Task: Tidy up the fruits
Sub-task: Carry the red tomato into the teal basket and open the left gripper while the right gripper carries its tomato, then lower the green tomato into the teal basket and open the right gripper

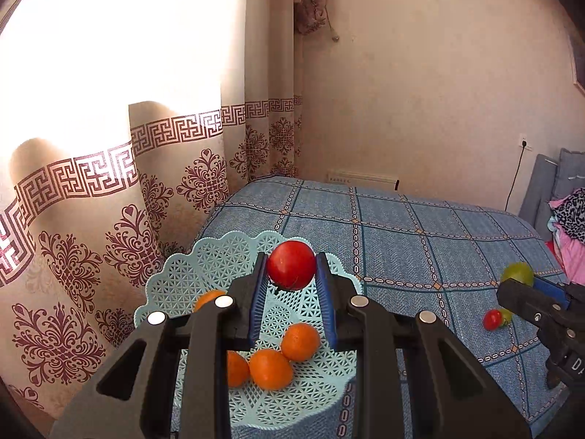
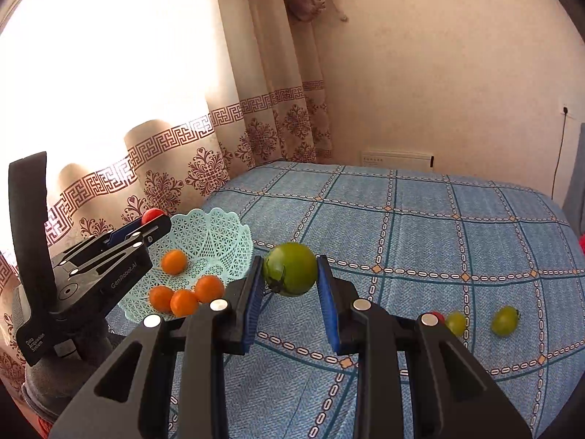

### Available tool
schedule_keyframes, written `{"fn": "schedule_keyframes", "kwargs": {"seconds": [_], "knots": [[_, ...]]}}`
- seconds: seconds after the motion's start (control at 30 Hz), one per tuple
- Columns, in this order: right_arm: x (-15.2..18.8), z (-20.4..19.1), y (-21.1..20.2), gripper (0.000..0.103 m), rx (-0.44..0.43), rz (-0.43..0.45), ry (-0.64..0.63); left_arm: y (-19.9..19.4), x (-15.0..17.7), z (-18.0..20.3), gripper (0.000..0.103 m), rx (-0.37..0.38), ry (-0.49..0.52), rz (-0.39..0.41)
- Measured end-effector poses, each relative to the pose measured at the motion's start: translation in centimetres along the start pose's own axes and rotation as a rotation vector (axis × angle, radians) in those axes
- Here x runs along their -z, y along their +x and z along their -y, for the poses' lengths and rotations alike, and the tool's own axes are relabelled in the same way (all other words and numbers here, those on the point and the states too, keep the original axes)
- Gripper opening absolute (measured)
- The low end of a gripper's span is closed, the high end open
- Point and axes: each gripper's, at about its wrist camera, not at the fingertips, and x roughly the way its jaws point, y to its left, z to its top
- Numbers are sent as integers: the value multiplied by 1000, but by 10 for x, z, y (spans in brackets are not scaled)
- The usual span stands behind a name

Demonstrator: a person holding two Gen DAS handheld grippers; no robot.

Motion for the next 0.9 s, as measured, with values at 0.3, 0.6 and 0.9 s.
{"fn": "schedule_keyframes", "kwargs": {"seconds": [0.3, 0.6, 0.9], "knots": [[-9, -36, 34, 29, -66, -28, -22, 7, -3, -35, 27, 19, -99, -42], [-7, -56, 69, 29, -71, -83, -40, 13, -4, -52, 88, 12, -166, -53], [-1, -61, 92, 29, -58, -125, -46, 12, -6, -59, 89, 17, -209, -59]]}}
